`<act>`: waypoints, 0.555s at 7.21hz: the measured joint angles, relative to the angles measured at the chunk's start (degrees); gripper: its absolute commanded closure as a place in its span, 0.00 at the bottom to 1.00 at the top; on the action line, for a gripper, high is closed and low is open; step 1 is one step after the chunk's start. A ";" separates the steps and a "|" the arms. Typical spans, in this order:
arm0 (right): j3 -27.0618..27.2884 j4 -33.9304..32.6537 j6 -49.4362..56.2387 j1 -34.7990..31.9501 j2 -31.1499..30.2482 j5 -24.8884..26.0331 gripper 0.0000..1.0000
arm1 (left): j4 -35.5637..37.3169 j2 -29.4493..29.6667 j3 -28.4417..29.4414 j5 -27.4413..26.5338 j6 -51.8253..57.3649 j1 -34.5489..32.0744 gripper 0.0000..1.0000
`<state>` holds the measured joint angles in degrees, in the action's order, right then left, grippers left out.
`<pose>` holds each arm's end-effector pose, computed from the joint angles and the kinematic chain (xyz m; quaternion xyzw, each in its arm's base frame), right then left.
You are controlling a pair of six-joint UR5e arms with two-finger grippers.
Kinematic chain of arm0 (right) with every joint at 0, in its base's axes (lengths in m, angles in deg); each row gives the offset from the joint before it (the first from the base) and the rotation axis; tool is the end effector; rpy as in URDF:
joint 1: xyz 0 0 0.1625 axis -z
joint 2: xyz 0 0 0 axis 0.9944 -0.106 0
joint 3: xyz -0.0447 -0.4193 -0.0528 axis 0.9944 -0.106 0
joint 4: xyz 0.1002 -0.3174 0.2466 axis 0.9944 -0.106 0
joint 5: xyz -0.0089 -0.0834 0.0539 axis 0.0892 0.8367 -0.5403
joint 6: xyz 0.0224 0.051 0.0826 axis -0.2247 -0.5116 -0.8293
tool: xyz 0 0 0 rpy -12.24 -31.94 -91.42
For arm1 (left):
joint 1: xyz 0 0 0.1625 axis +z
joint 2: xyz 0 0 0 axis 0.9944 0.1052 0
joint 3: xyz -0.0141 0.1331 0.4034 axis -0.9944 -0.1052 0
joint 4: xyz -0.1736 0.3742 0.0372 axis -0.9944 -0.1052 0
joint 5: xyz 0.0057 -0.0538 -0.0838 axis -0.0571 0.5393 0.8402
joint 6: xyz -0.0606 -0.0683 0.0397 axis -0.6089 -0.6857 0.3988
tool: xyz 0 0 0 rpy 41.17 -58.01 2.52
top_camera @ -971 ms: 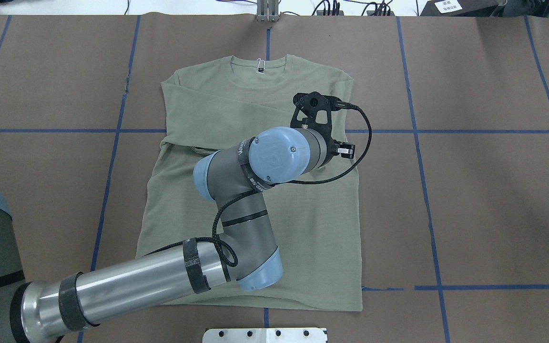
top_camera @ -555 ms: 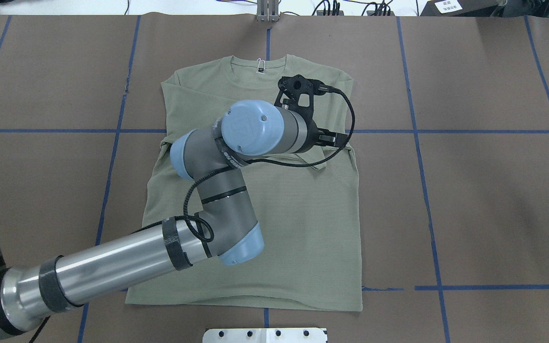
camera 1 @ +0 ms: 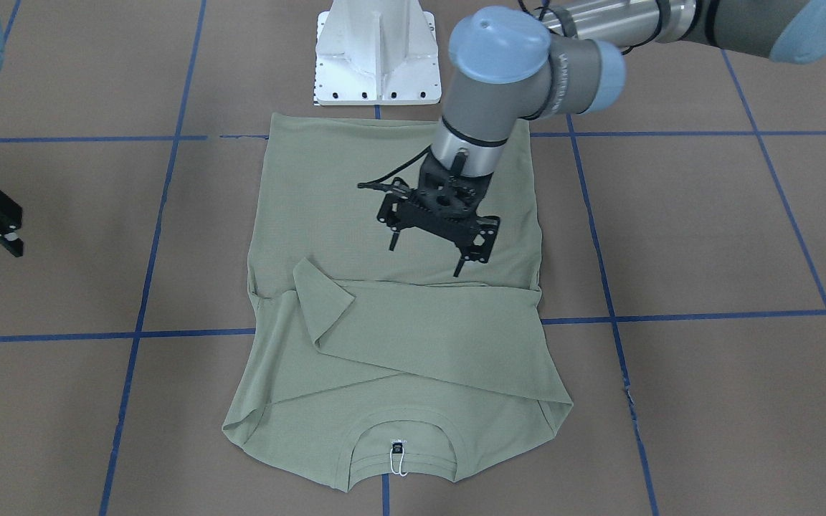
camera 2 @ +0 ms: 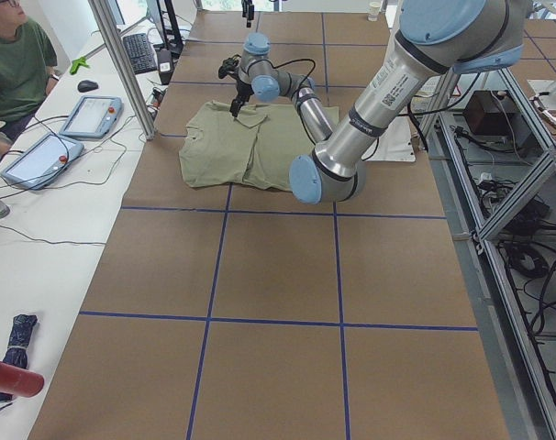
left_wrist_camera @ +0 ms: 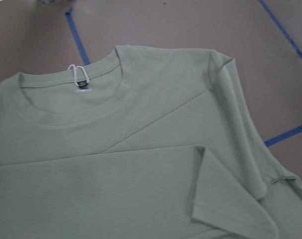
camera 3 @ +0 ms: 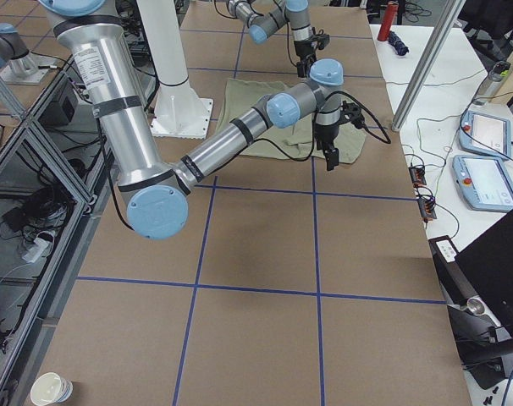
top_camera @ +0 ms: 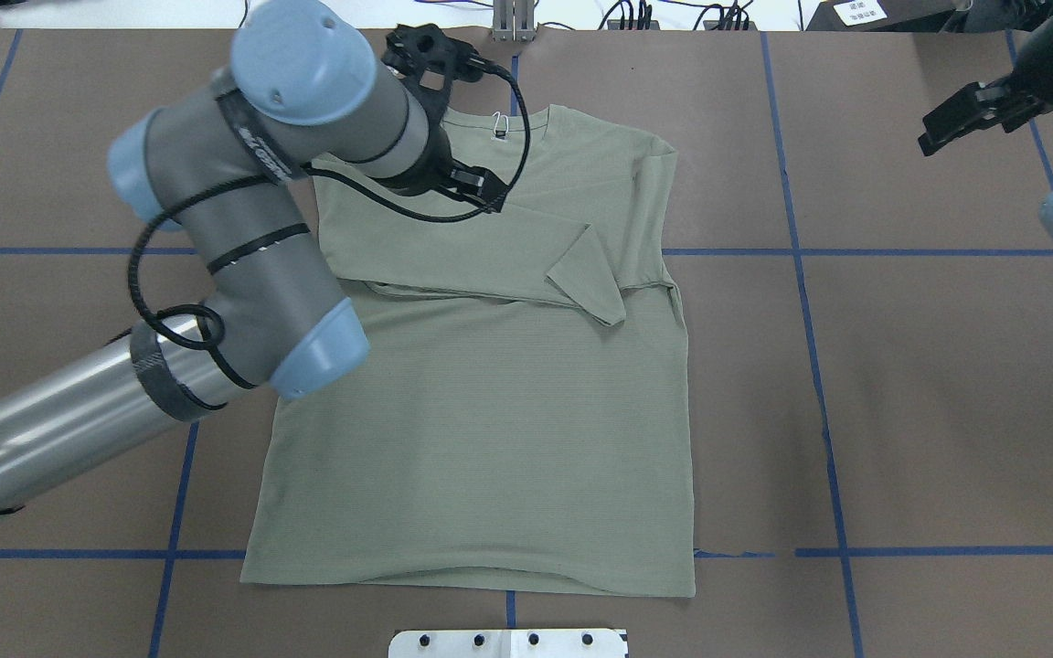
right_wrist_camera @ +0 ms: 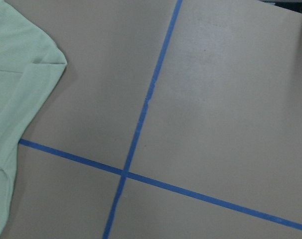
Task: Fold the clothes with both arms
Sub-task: 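Release the sleeve and lift the left gripper away while the right gripper approaches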
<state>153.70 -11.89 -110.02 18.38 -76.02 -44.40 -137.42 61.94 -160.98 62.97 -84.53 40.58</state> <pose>-0.1735 -0.5664 0.3279 0.1305 -0.3720 -0.0883 0.9148 0.4307 -0.5429 0.1433 0.2366 0.4383 0.1307 0.8573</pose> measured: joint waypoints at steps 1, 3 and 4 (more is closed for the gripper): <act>-1.76 0.71 -5.99 4.00 3.67 2.28 0.01 | 1.96 -3.40 -3.40 3.81 4.90 -3.85 0.00; -6.33 0.97 -16.48 11.63 10.72 9.17 0.11 | 2.95 -11.31 -9.03 8.18 15.07 -9.28 0.00; -9.41 1.00 -21.45 15.22 14.33 12.73 0.19 | 2.73 -14.89 -11.02 8.70 19.05 -10.51 0.00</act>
<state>144.29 -10.89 -131.47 33.59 -61.70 -31.67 -134.69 47.06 -172.00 71.66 -65.49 30.07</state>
